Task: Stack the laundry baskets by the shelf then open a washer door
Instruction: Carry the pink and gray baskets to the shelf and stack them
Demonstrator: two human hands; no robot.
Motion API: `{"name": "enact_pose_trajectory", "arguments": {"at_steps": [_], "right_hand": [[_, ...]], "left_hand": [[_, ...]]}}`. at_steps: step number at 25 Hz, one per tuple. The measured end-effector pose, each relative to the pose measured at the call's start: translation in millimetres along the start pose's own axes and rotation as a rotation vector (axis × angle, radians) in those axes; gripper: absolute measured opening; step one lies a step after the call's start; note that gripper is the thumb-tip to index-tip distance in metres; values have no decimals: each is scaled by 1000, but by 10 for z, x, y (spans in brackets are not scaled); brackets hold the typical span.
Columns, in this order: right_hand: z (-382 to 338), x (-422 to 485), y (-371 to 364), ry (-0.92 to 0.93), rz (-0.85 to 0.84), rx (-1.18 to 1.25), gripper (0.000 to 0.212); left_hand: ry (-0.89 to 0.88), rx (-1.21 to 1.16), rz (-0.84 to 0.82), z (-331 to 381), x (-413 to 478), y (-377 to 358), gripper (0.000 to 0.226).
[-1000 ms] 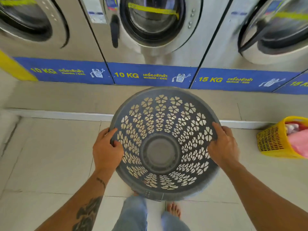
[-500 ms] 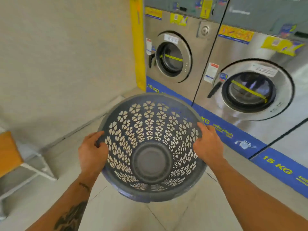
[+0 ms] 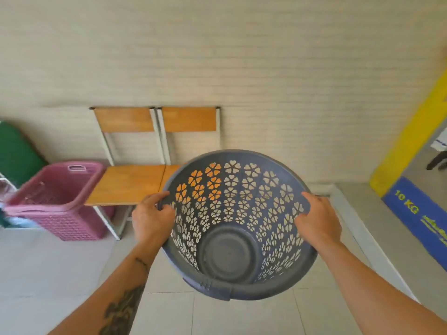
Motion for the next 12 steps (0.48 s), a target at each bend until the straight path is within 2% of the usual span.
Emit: {"name": "enact_pose_trajectory", "arguments": {"at_steps": [6, 12], "right_hand": [[-1973, 15, -739, 174, -61, 21, 61], [-3681, 206, -1498, 383, -150, 39, 62]], "left_hand": [[56, 46, 173, -609, 1048, 1449, 44], [152, 49, 378, -1191, 1656, 2456, 44]]}}
Point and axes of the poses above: each hand's wrist, its own x-axis towards the middle knuckle, its own y-axis out of the back of the hand, z = x × y, the point moved 9 cm from there along x, towards the middle knuckle, and after that the axes turned 8 degrees about -x, right-handed, at the moved point
